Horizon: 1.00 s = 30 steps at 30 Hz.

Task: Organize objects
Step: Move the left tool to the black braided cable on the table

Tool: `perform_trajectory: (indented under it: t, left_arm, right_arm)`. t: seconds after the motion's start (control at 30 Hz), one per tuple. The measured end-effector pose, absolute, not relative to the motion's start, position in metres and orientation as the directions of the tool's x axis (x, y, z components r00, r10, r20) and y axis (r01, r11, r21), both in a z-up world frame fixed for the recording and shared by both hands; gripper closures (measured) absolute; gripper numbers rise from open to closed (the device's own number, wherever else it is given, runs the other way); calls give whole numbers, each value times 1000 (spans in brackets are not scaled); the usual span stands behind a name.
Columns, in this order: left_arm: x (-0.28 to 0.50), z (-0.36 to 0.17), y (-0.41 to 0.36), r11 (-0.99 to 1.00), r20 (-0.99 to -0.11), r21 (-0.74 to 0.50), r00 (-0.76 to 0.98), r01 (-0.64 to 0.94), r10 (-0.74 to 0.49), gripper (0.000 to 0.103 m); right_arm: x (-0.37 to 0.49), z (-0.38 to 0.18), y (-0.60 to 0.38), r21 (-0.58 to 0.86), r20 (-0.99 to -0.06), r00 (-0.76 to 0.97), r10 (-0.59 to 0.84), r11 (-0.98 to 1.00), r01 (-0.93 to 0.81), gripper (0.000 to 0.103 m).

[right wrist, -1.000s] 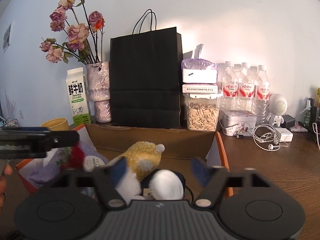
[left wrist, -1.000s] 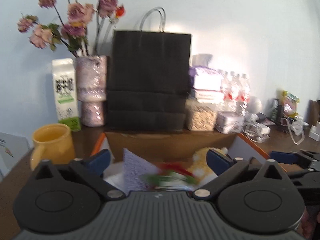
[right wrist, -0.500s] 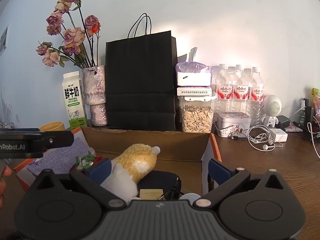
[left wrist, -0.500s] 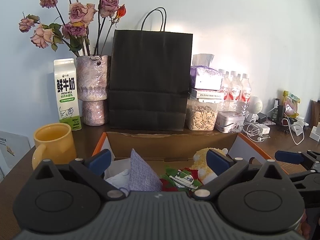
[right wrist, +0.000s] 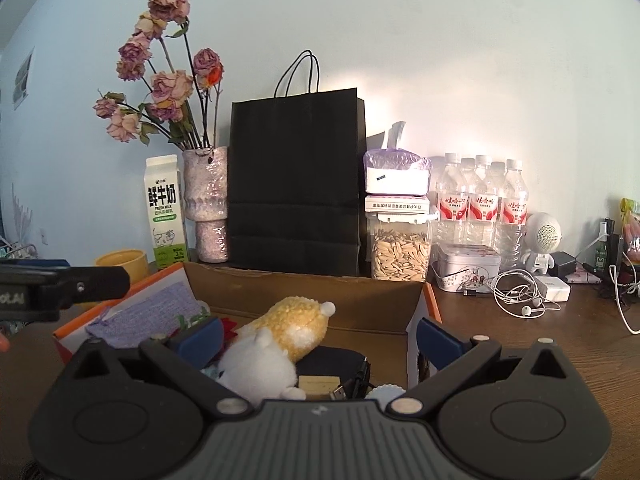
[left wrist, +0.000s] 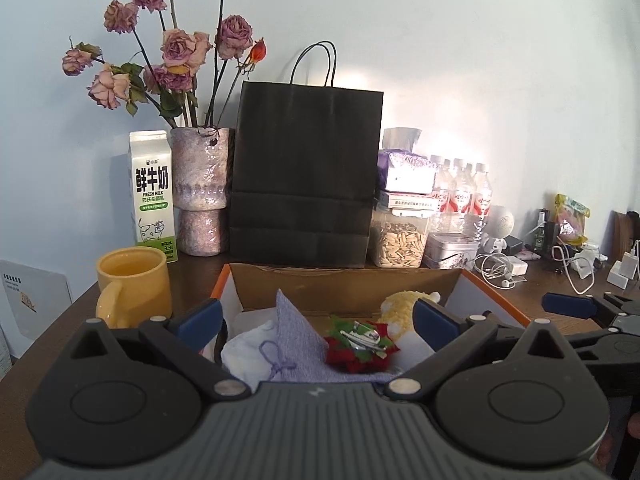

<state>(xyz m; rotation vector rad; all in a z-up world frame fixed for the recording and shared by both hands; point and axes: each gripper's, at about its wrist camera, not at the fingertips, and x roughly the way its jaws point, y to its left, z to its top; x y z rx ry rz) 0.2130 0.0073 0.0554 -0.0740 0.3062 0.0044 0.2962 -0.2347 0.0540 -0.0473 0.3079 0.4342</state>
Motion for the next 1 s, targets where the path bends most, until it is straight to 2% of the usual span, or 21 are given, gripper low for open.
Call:
perform_trajectory:
  t: [0.2, 0.5, 1.0]
  left_arm:
    - [189, 54, 8, 998, -328, -67, 945, -15, -8, 0]
    - [162, 28, 10, 999, -496, -40, 868, 20, -37, 0]
    - [115, -2, -5, 997, -636, 21, 770, 74, -44, 0]
  right_arm:
    - [269, 51, -241, 4, -315, 855, 411, 902, -432, 0]
    - [229, 32, -252, -20, -373, 835, 405, 896, -443, 0]
    - [197, 17, -267, 4, -416, 807, 418, 889, -458, 0]
